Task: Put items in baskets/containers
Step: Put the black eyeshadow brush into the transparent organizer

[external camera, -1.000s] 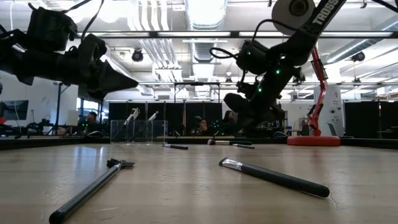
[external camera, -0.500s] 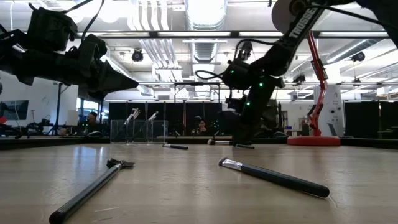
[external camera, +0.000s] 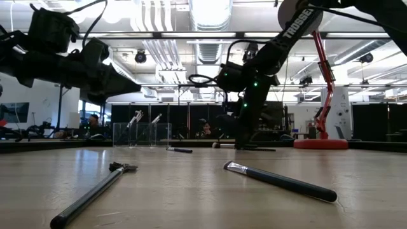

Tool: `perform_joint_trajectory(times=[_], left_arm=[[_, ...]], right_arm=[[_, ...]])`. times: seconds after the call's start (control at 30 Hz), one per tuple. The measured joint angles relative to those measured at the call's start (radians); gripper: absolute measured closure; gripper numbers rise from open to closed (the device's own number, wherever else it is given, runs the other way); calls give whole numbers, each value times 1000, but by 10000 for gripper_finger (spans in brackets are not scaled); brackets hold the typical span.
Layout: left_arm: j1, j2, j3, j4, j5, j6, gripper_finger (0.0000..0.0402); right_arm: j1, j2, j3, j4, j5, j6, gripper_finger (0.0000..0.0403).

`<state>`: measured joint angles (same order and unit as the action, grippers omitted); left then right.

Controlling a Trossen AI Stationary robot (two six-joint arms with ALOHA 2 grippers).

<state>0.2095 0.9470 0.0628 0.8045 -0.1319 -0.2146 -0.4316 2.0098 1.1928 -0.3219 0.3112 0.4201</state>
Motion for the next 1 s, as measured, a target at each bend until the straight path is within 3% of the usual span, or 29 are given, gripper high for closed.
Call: perform_joint_trajectory(times=[0.17, 0.37, 0.7, 1.0], left_arm=[[1, 2, 0, -4, -1, -3, 402], [0, 3, 1, -6, 5, 4, 402], [-6, 21, 0, 95, 172, 3, 402], [-66, 81, 60, 112, 186, -38, 374]], right_arm=[[16, -94, -53, -26, -29, -31, 389], [64, -252, -206, 116, -28, -31, 390], [246, -431, -494, 649, -24, -46, 391], [410, -437, -529, 1036, -24, -152, 391]])
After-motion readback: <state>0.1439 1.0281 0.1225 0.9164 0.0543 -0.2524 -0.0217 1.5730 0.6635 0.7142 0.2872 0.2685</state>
